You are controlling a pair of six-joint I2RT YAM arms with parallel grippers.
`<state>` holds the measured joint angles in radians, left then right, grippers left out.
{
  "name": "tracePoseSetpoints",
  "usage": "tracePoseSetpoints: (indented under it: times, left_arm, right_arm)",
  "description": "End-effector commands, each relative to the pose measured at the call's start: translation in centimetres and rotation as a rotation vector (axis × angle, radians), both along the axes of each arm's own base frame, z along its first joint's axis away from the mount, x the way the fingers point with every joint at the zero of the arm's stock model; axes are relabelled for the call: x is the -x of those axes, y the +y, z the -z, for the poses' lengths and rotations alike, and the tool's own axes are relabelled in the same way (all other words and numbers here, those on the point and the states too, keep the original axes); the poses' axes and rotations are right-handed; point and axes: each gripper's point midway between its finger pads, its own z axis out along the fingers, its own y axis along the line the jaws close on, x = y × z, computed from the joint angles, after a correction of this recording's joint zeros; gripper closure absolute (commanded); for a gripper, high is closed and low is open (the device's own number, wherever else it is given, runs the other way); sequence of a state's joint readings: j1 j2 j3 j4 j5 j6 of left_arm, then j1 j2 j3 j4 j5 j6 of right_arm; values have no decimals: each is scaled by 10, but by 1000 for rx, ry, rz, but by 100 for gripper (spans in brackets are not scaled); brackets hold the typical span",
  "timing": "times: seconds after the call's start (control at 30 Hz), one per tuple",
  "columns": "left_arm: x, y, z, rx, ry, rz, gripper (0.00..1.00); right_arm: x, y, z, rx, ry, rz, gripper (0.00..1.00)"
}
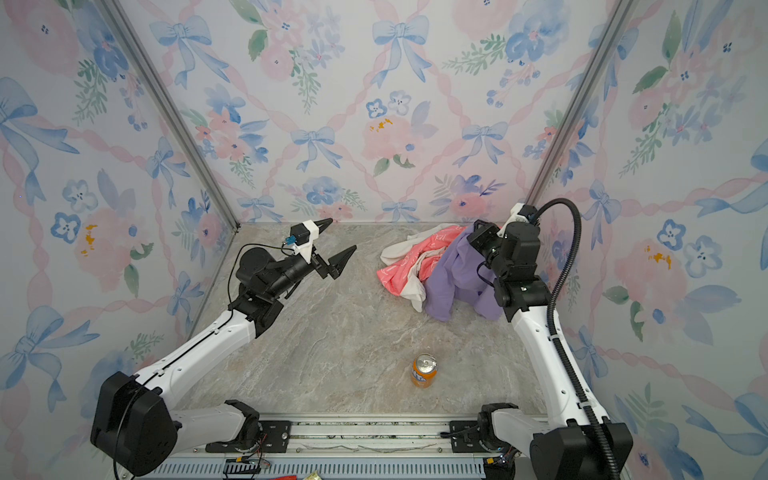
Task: Pick out a specific cloth from the pile
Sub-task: 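Lift the purple cloth with the right gripper toward the open left gripper, then grasp the purple cloth with the left gripper while the right gripper releases it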
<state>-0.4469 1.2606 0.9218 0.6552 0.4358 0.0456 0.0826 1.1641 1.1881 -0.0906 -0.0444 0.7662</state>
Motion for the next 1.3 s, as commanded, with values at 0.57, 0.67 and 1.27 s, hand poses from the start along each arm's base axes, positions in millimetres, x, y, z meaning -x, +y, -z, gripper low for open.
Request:
tracePoseSetpoints:
  times: [0.57,0.67,1.27]
  left_arm:
    - [25,-82,-72,54,-131,232,11]
    - [25,-95,-77,58,-141,254,10]
    - [-14,-125,-66,60,-77,202,90]
  right_arm:
    - [34,91,-169,226,-450,-290,100]
    - [38,115,-171,233,-458,-357,100]
    - [46,208,-145,181,-435,-584,100]
